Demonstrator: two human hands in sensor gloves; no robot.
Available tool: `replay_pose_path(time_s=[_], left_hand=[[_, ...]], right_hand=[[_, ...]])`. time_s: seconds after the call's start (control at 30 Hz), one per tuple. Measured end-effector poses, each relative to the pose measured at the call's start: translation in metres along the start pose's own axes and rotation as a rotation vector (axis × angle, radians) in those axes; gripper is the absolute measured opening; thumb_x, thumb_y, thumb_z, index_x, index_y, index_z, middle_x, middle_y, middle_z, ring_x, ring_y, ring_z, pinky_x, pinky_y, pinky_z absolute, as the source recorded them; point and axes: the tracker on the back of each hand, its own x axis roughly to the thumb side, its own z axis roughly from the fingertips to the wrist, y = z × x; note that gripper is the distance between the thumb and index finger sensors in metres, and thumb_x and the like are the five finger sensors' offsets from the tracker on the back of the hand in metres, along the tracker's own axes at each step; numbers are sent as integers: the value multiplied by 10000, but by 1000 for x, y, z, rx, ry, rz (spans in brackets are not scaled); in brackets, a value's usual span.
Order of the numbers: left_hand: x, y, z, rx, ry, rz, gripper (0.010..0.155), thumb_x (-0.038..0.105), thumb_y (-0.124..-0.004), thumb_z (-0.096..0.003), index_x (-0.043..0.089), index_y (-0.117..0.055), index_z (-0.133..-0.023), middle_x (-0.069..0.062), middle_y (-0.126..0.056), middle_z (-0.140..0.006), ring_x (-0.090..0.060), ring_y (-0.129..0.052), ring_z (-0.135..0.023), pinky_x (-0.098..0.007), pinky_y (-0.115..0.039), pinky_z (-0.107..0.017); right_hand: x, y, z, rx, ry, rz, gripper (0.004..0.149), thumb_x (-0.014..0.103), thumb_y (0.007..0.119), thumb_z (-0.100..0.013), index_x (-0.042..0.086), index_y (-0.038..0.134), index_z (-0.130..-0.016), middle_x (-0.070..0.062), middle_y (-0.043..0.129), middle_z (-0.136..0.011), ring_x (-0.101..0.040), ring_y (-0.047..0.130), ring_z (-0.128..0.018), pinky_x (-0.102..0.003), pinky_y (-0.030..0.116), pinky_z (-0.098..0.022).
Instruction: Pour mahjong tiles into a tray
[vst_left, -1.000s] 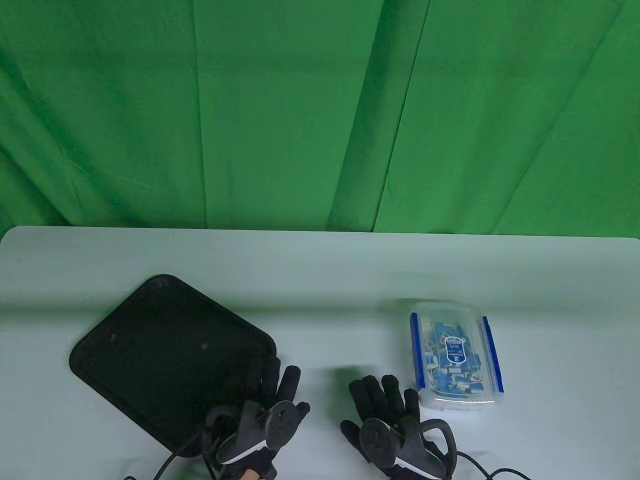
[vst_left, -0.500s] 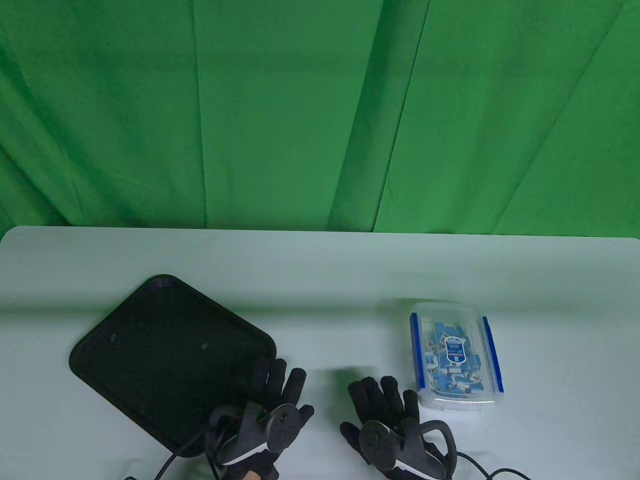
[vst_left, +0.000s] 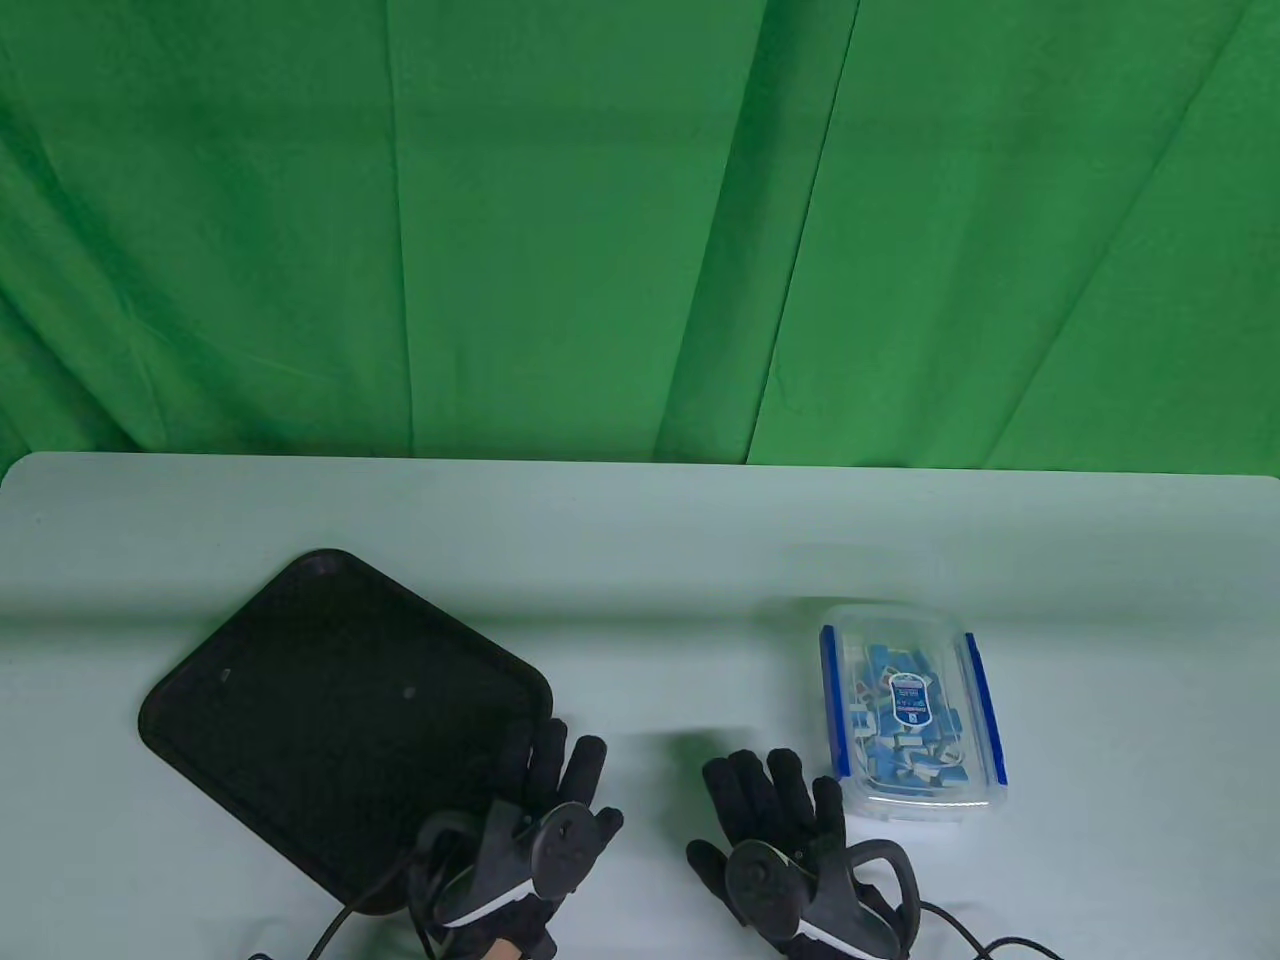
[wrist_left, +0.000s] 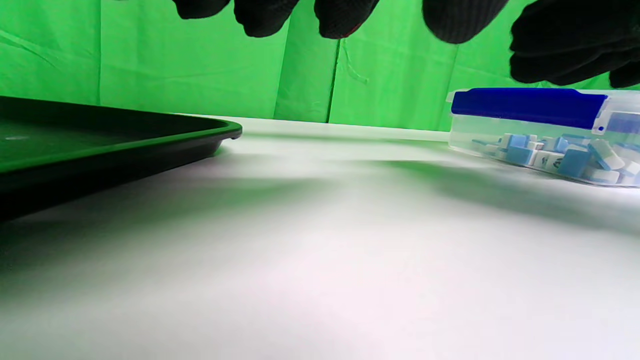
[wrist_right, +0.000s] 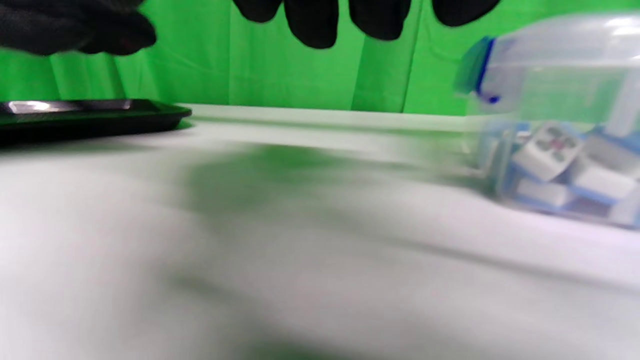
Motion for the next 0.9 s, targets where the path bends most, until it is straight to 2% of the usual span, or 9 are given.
replay_pose_path(time_s=[0.1, 0.27, 0.33, 0.37, 0.43, 0.57, 0.7, 0.8, 0.9], left_hand=[[-2, 0, 0, 0, 8, 4, 699, 568, -517, -634, 221, -385, -1225, -258, -373, -1244, -558, -344, -1105, -772, -391, -651], [-5, 1, -1, 1, 18, 9, 697, 567, -516, -634, 222, -385, -1225, -258, -372, -1244, -557, -345, -1105, -771, -392, -651], [-6, 1, -1, 0, 20, 13, 697, 567, -515, -635, 221, -384, -1226, -257, -370, -1245, -557, -344, -1105, -772, -391, -652], [-6, 1, -1, 1, 20, 14, 697, 566, -516, -635, 221, -383, -1226, -258, -372, -1245, -558, -345, -1104, -772, -391, -651], [-6, 0, -1, 3, 23, 13, 698, 566, -516, -635, 220, -382, -1226, -260, -372, -1244, -558, -345, -1105, -772, -392, -651], [-6, 0, -1, 3, 22, 15, 696, 565, -516, -635, 220, -385, -1225, -259, -374, -1244, -559, -348, -1104, -771, -394, -651], [-6, -1, -2, 2, 22, 18, 694, 565, -515, -635, 223, -384, -1225, -260, -374, -1244, -559, -349, -1104, -771, -394, -651], [-7, -1, -2, -3, 23, 19, 695, 565, -515, -635, 221, -385, -1225, -260, -375, -1243, -559, -350, -1104, -771, -395, -651], [-7, -1, -2, -6, 24, 21, 696, 565, -515, -635, 220, -384, -1225, -260, -374, -1244, -557, -352, -1105, -770, -396, -652]], right_hand=[[-21, -9, 2, -58, 73, -20, 751, 638, 474, -634, 212, 289, -1224, -124, 392, -1290, -487, 367, -1154, -728, 368, -786], [-79, -18, 5, -169, 310, -66, 753, 630, 480, -640, 196, 283, -1223, -154, 374, -1285, -511, 346, -1142, -733, 366, -778], [-102, -18, 7, -156, 407, -112, 765, 633, 477, -646, 210, 210, -1225, -217, 300, -1282, -547, 311, -1128, -746, 351, -768], [-118, -16, 10, -125, 501, -160, 782, 635, 468, -650, 195, 168, -1223, -246, 250, -1278, -571, 281, -1118, -753, 338, -762], [-136, -13, 13, -113, 598, -222, 806, 634, 456, -657, 163, 118, -1216, -274, 195, -1266, -600, 253, -1101, -761, 325, -753], [-173, 1, 17, -85, 739, -331, 850, 630, 450, -660, 89, 67, -1193, -298, 148, -1246, -618, 275, -1088, -758, 341, -751], [-183, 15, 14, 4, 755, -402, 836, 615, 436, -669, 70, 76, -1190, -287, 201, -1253, -594, 359, -1096, -740, 384, -762], [-182, 13, 13, -12, 738, -407, 815, 583, 456, -679, 56, 108, -1194, -271, 353, -1249, -559, 501, -1079, -712, 453, -769], [-183, 14, 14, -15, 734, -425, 808, 577, 453, -681, 57, 104, -1192, -268, 394, -1237, -542, 550, -1062, -699, 478, -771]])
